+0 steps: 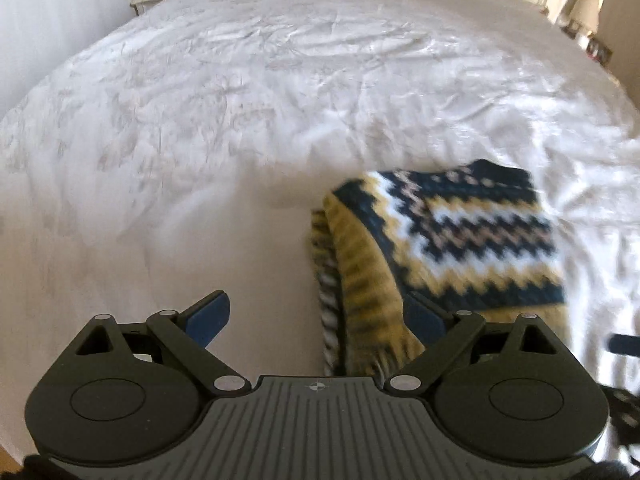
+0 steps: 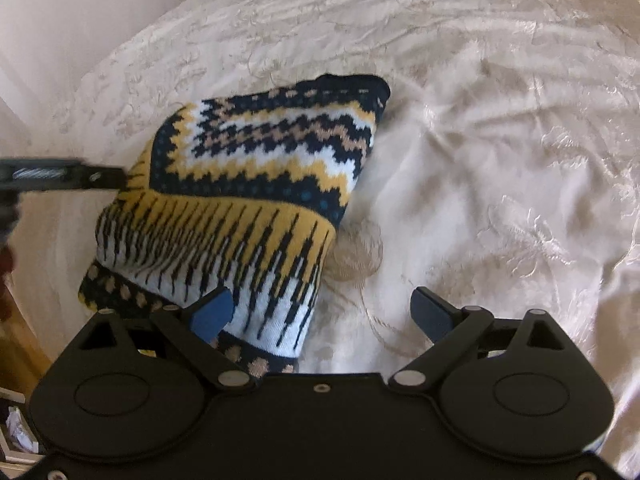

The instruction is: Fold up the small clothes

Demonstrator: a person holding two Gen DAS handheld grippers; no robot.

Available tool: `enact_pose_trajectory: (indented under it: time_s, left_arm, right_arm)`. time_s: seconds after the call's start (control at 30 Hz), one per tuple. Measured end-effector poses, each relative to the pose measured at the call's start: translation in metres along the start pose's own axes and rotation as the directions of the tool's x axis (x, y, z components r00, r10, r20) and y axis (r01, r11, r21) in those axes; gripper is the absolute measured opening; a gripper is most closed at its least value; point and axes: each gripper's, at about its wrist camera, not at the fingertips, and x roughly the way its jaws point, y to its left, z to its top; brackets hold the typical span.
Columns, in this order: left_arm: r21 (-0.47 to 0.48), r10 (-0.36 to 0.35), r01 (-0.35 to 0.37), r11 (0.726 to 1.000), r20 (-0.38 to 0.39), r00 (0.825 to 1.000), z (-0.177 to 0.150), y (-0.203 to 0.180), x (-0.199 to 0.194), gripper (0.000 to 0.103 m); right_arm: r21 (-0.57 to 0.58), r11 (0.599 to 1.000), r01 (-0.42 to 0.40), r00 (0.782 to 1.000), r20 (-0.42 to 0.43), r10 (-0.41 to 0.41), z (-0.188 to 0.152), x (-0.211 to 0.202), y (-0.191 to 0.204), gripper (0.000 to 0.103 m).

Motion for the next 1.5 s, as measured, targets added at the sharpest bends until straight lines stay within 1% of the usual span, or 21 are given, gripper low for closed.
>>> enact_pose_trajectory:
  time_s: [0.1,0.17,0.23,0.33,0.47,0.53,0.63,0.7,0.77,0.8,0.9,0.97,1.0,1.1,1.17,1.23,1.3,1.33,1.4,1.43,1.5]
  left_arm:
    - [0.038,0.071,-0.068,0.997,-0.075,0.995,0.007,0.002,0.034,0.096]
    - [0.024,0.086,-0.084,0.996,-0.105,0.991,0.007,0.01,0.045,0.096]
    - [-0.009,0.083,-0.084,0.996,-0.102,0.991,0.008,0.016,0.043,0.096]
    - [-0.012,0.091,-0.092,0.996,-0.071,0.993,0.006,0.018,0.029,0.096]
    - [-0.052,0.11,-0.113,0.992,-0.055,0.992,0.0,0.029,0.011,0.094]
    - [-0.076,0.096,-0.097,0.992,-0.015,0.995,-0.001,0.034,-0.004,0.094]
    - [-0.066,0.061,-0.056,0.996,0.062,0.996,-0.002,0.032,-0.038,0.093]
    - [-0.047,0.039,-0.033,0.998,0.135,0.99,0.0,0.026,-0.064,0.093]
    - [-0.032,0.038,-0.032,0.999,0.205,0.978,0.001,0.019,-0.093,0.093]
    - [-0.026,0.051,-0.046,0.999,0.237,0.97,0.002,0.015,-0.106,0.093]
    - [-0.027,0.132,-0.13,0.991,0.327,0.936,0.002,0.002,-0.14,0.093]
    - [-0.033,0.184,-0.184,0.982,0.34,0.922,0.002,-0.005,-0.154,0.093]
    - [-0.034,0.208,-0.208,0.977,0.328,0.921,0.002,-0.007,-0.159,0.093]
    - [0.011,0.218,-0.231,0.973,0.283,0.934,0.001,-0.012,-0.168,0.093]
    - [0.038,0.185,-0.204,0.978,0.277,0.943,-0.004,-0.012,-0.174,0.093]
    - [0.039,0.149,-0.167,0.985,0.284,0.947,-0.014,-0.011,-0.18,0.093]
    - [0.031,0.118,-0.13,0.991,0.264,0.957,-0.023,-0.007,-0.183,0.093]
    - [0.024,0.102,-0.111,0.993,0.25,0.963,-0.027,-0.005,-0.183,0.092]
    - [0.01,0.076,-0.08,0.997,0.219,0.973,-0.037,-0.001,-0.184,0.091]
    - [0.008,0.074,-0.078,0.997,0.204,0.976,-0.041,0.001,-0.184,0.085]
    - [0.009,0.082,-0.085,0.996,0.172,0.982,-0.05,0.005,-0.186,0.085]
  right_arm:
    - [0.007,1.0,-0.006,1.0,0.016,0.006,0.003,-0.004,0.001,0.096]
    - [0.014,1.0,-0.012,1.0,0.027,0.012,0.006,-0.005,-0.001,0.096]
    - [0.021,1.0,-0.014,0.999,0.039,0.013,0.007,-0.008,-0.003,0.097]
    - [0.033,0.999,-0.014,0.998,0.058,0.012,0.008,-0.014,-0.006,0.1]
    - [0.044,0.999,-0.001,0.998,0.063,-0.002,0.01,-0.018,-0.005,0.102]
    - [0.033,0.999,0.007,0.998,0.067,-0.01,0.012,-0.019,-0.002,0.102]
    - [0.007,1.0,0.015,0.996,0.084,-0.015,0.014,-0.024,0.008,0.102]
    - [-0.002,1.0,0.01,0.994,0.105,-0.01,0.016,-0.03,0.015,0.102]
    - [-0.01,1.0,0.018,0.99,0.14,-0.017,0.019,-0.039,0.025,0.102]
    - [-0.021,1.0,0.022,0.987,0.161,-0.019,0.02,-0.044,0.03,0.102]
    - [-0.065,0.997,0.046,0.971,0.236,-0.029,0.024,-0.062,0.048,0.102]
    - [-0.075,0.994,0.075,0.963,0.266,-0.053,0.027,-0.073,0.062,0.102]
    - [-0.057,0.993,0.099,0.959,0.273,-0.08,0.028,-0.078,0.067,0.102]
    - [0.01,0.982,0.188,0.941,0.285,-0.183,0.031,-0.094,0.082,0.102]
    - [0.043,0.968,0.246,0.925,0.289,-0.248,0.031,-0.102,0.09,0.102]
    - [0.078,0.944,0.322,0.899,0.289,-0.33,0.03,-0.109,0.098,0.102]
    - [0.094,0.907,0.411,0.868,0.263,-0.421,0.028,-0.112,0.106,0.102]
    - [0.088,0.899,0.43,0.864,0.25,-0.438,0.027,-0.113,0.108,0.1]
    - [0.079,0.906,0.417,0.876,0.231,-0.423,0.023,-0.118,0.113,0.098]
    - [0.087,0.912,0.402,0.883,0.225,-0.411,0.019,-0.121,0.114,0.098]
    - [0.113,0.921,0.372,0.9,0.197,-0.388,0.013,-0.126,0.117,0.098]
